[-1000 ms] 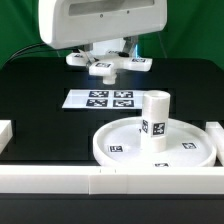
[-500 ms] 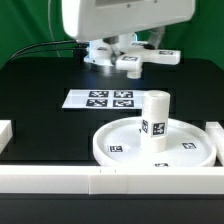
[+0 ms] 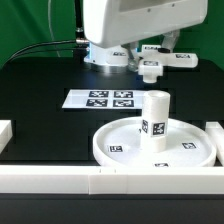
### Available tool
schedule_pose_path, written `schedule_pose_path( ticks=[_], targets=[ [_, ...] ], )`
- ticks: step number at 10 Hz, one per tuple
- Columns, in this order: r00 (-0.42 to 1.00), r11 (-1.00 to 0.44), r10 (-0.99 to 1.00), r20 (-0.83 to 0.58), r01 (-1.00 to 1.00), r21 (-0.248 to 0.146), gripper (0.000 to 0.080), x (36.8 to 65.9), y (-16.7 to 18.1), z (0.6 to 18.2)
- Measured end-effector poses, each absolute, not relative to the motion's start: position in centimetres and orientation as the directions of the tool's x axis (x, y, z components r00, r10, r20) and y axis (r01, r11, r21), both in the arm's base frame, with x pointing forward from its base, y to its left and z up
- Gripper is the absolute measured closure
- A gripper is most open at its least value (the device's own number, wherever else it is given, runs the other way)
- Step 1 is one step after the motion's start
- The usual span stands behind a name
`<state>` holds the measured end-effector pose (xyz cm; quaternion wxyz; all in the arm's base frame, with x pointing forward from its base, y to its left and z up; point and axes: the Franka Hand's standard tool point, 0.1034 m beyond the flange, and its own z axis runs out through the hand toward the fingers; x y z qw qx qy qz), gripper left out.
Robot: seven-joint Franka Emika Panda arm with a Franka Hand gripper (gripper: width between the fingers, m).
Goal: Assemble round table
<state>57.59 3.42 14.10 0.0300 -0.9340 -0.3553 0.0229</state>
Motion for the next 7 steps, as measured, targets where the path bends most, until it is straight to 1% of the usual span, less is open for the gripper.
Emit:
schedule_pose_path(
  ticks=[4, 5, 7],
  targets=[
    [0.752, -0.751, 0.659, -0.024, 0.656, -0.075, 0.0348, 57.5, 3.3, 13.9],
    [0.747, -0.746, 0.664, -0.012, 0.662, -0.063, 0.0348, 57.2, 3.2, 13.6],
    [0.74, -0.739, 0.672, 0.004, 0.671, -0.052, 0.0348, 56.2, 4.0, 13.2]
  ],
)
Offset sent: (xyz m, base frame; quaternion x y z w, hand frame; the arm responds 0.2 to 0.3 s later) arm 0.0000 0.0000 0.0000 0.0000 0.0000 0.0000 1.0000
